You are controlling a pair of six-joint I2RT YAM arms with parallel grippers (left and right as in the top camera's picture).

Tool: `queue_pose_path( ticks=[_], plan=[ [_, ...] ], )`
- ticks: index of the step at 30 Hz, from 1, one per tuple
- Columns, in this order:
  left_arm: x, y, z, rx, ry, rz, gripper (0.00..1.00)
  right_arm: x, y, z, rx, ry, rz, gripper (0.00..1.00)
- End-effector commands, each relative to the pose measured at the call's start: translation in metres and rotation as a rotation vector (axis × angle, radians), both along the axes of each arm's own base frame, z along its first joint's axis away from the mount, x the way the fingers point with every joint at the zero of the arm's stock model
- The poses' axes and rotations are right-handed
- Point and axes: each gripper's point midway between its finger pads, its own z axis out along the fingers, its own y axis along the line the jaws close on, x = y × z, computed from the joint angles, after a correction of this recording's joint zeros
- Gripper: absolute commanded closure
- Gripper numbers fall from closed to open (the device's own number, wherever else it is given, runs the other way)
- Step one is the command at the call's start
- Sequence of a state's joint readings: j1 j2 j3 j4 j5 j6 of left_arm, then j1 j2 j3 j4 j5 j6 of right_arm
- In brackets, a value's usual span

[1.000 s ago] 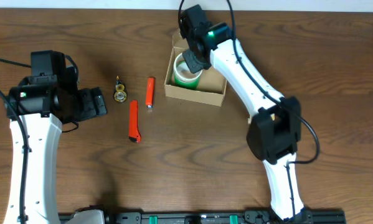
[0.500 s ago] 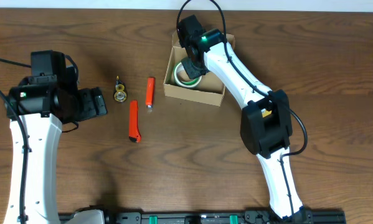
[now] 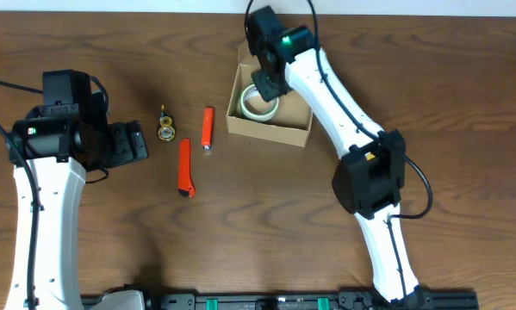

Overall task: Pack container
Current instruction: 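Carry the white tape roll into the box and release it, then move the right gripper to the yellow sticky-note pad and grasp it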

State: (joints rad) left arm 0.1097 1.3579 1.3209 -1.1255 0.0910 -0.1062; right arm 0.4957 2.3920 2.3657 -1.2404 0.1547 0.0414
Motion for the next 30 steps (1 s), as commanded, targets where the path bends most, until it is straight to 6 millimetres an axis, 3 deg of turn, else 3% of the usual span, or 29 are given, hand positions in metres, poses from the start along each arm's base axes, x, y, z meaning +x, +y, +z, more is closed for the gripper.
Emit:
queue_pose_path(
  ticks=[1, 5, 10, 12, 16, 20, 22, 26, 30],
  plan=[
    [0.003, 0.0, 0.005, 0.0, -0.012, -0.005, 0.05, 0.005, -0.003, 0.055, 0.017, -0.115, -0.007, 0.5],
    [0.003, 0.0, 0.005, 0.0, -0.012, -0.005, 0.05, -0.002, -0.019, 0.107, 0.017, -0.206, -0.031, 0.5],
    [0.003, 0.0, 0.005, 0.0, -0.012, -0.005, 0.05, -0.014, -0.06, 0.174, 0.029, -0.329, -0.106, 0.49],
    [0.003, 0.0, 0.005, 0.0, -0.012, -0.005, 0.05, -0.019, -0.084, 0.194, 0.041, -0.367, -0.159, 0.48],
    [0.003, 0.0, 0.005, 0.0, -0.012, -0.005, 0.04, -0.03, -0.15, 0.211, 0.042, -0.421, -0.315, 0.47],
    [0.003, 0.0, 0.005, 0.0, -0.012, -0.005, 0.05, -0.054, -0.224, 0.199, 0.045, -0.406, -0.535, 0.45],
    [0.003, 0.0, 0.005, 0.0, -0.012, -0.005, 0.05, -0.067, -0.24, 0.178, 0.084, -0.327, -0.603, 0.45],
    [0.003, 0.0, 0.005, 0.0, -0.012, -0.005, 0.05, -0.096, -0.249, 0.117, 0.109, -0.104, -0.673, 0.44],
    [0.003, 0.0, 0.005, 0.0, -0.012, -0.005, 0.05, -0.12, -0.236, 0.066, 0.086, 0.05, -0.671, 0.34]
  ],
)
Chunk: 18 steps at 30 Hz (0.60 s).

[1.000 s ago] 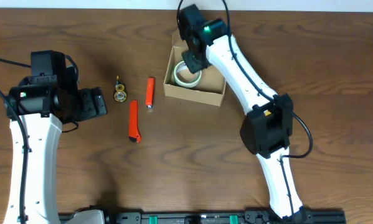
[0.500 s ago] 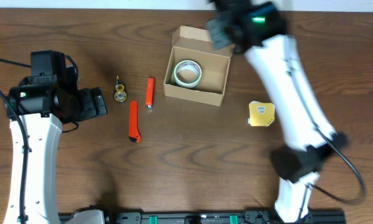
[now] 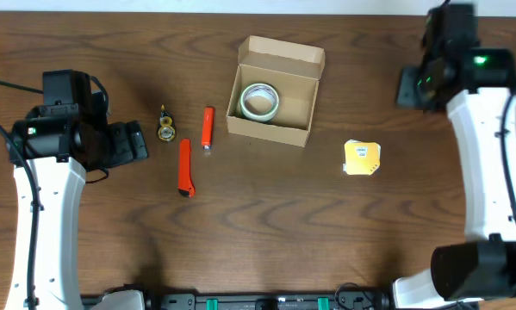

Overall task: Pack container
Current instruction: 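Move the right gripper to the yellow sticky-note pad and grasp it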

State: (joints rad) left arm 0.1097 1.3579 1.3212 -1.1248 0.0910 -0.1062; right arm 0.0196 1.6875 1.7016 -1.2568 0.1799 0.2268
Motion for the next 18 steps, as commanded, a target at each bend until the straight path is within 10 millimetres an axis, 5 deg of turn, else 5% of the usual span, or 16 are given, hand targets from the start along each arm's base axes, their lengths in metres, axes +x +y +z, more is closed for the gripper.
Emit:
queue_pose_path(
  ticks=[1, 9, 18],
  plan=[
    [0.003, 0.0, 0.005, 0.0, -0.011, -0.005, 0.05, -0.017, 0.019, -0.039, 0.067, 0.1, -0.009, 0.31],
    [0.003, 0.0, 0.005, 0.0, -0.011, -0.005, 0.05, -0.042, 0.026, -0.105, 0.087, 0.239, -0.025, 0.03],
    [0.003, 0.0, 0.005, 0.0, -0.011, -0.005, 0.05, -0.048, 0.035, -0.149, 0.132, 0.336, -0.025, 0.01]
  ],
)
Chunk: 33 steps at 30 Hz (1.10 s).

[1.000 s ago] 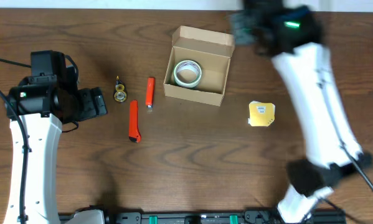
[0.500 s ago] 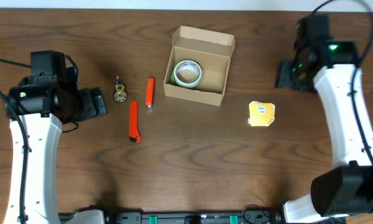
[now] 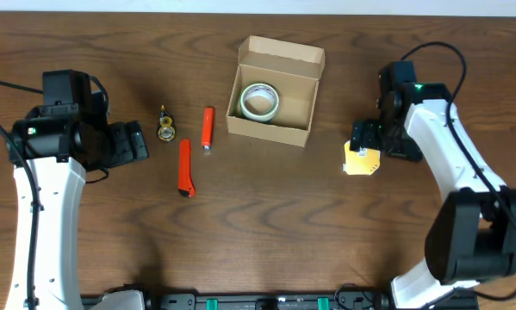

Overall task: Pack container
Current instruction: 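Move the right gripper to the yellow sticky-note pad and grasp it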

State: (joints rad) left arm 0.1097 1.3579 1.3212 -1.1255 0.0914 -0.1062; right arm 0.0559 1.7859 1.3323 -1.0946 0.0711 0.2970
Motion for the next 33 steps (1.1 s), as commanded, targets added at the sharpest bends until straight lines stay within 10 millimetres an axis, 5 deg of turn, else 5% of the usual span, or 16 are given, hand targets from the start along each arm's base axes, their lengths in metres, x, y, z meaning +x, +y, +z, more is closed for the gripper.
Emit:
queue_pose_path(
  ticks=[1, 14, 33],
  plan=[
    [0.003, 0.0, 0.005, 0.001, -0.012, -0.004, 0.04, -0.003, 0.006, -0.018, 0.023, 0.052, -0.012, 0.01],
    [0.003, 0.0, 0.005, 0.001, -0.012, -0.004, 0.05, -0.013, 0.024, -0.072, 0.133, 0.207, 0.121, 0.01],
    [0.003, 0.0, 0.005, 0.001, -0.012, -0.005, 0.05, 0.01, 0.02, -0.086, 0.106, 0.134, 0.125, 0.01]
  ],
)
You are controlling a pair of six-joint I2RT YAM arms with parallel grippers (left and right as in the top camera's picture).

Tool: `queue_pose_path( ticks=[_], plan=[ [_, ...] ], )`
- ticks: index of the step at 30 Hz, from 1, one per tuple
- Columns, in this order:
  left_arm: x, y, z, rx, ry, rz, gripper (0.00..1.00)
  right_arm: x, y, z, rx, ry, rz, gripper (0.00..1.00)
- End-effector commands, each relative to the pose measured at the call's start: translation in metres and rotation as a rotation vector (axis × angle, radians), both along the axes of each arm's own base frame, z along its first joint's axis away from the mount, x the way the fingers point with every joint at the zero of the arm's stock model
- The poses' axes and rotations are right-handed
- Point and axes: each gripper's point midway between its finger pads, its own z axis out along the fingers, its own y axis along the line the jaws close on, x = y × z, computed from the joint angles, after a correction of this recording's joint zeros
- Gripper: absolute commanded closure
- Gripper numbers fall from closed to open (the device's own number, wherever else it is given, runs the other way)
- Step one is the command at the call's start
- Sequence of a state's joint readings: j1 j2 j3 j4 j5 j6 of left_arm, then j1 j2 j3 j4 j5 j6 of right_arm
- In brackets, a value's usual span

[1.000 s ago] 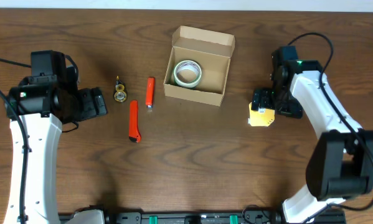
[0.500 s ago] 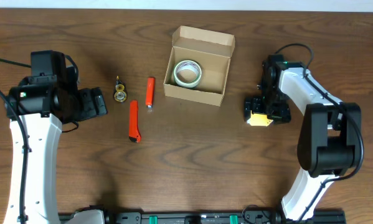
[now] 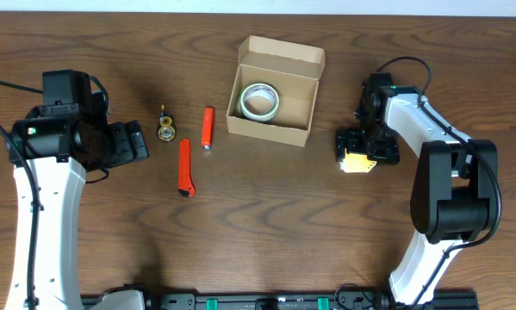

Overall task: Pack container
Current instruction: 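Move the right gripper to the yellow sticky-note pad and grasp it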

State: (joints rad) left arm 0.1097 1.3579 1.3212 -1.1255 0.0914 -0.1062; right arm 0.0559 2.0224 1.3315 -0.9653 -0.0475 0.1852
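An open cardboard box (image 3: 302,110) stands at the back middle of the table with a roll of white tape (image 3: 259,101) inside it. To its right a small yellow pad (image 3: 358,162) lies flat on the table. My right gripper (image 3: 357,148) is down over the pad's far edge, its fingers apparently open on either side and partly hiding the pad. My left gripper (image 3: 139,142) rests at the left, open and holding nothing. An orange lighter (image 3: 208,127), a red-orange cutter (image 3: 184,167) and a small yellow-and-black item (image 3: 164,128) lie between it and the box.
The right arm (image 3: 421,112) bends in from the right edge. The left arm (image 3: 42,198) runs along the left side. The box's rear flap (image 3: 285,50) stands up at the back.
My right gripper has moved a little left and down onto the yellow pad, covering more of it. The pad sits slightly further left. The left arm has not moved.
My right gripper was first inside the box over the tape roll. Then it was out at the far right, with the tape left in the box and the yellow pad uncovered. After that it hung just above the pad, and now it is down on it.
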Motion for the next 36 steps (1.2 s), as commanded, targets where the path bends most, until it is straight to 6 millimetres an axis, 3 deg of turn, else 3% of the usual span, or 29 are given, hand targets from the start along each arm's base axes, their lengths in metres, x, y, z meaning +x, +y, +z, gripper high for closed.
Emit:
queue_pose_path(
  ticks=[1, 11, 23, 29, 32, 36],
  plan=[
    [0.003, 0.0, 0.005, 0.001, -0.012, -0.004, 0.04, -0.002, -0.003, -0.01, -0.022, 0.015, 0.019, 0.01],
    [0.003, 0.0, 0.005, 0.001, -0.012, -0.004, 0.04, 0.005, -0.01, -0.013, -0.048, -0.007, 0.027, 0.01],
    [0.003, 0.0, 0.005, 0.001, -0.012, -0.004, 0.05, -0.009, -0.008, -0.042, -0.025, 0.089, 0.018, 0.06],
    [0.003, 0.0, 0.005, 0.001, -0.012, -0.004, 0.05, -0.008, -0.008, -0.042, -0.021, 0.085, 0.017, 0.2],
    [0.003, 0.0, 0.005, 0.001, -0.012, -0.004, 0.04, -0.009, -0.008, -0.042, -0.021, 0.089, 0.017, 0.37],
    [0.003, 0.0, 0.005, 0.001, -0.012, -0.004, 0.05, -0.009, -0.005, -0.042, -0.008, 0.089, 0.016, 0.39]
  ],
)
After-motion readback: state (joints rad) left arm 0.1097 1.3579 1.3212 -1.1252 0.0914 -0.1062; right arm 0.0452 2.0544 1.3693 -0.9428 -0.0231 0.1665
